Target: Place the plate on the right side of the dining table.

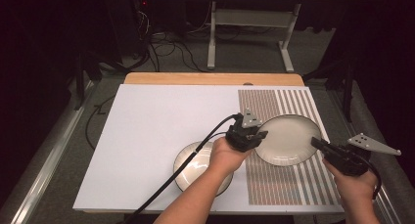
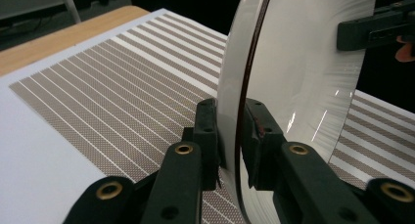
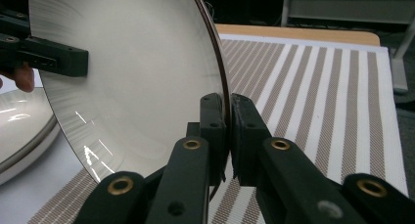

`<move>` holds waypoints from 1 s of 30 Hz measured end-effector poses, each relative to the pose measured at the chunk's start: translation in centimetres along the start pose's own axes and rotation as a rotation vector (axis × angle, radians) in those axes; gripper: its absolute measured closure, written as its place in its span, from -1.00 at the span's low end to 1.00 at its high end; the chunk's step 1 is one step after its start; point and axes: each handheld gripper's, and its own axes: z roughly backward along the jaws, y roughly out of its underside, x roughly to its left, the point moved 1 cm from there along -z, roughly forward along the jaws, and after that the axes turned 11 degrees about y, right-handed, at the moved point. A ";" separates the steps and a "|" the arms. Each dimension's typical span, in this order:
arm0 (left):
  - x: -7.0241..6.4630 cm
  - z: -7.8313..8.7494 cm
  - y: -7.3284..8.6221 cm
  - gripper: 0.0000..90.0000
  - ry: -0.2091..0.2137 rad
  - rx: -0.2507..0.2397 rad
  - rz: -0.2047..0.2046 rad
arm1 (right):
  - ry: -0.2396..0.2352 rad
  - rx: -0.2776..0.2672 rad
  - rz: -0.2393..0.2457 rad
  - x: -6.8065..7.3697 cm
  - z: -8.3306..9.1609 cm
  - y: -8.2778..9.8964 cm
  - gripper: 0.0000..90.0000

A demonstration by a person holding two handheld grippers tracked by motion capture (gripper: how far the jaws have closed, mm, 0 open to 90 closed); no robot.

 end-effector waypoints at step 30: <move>0.8 -3.8 0.9 0.20 -0.003 0.079 0.076 | 0.057 0.081 -0.033 -2.2 -1.5 2.2 0.94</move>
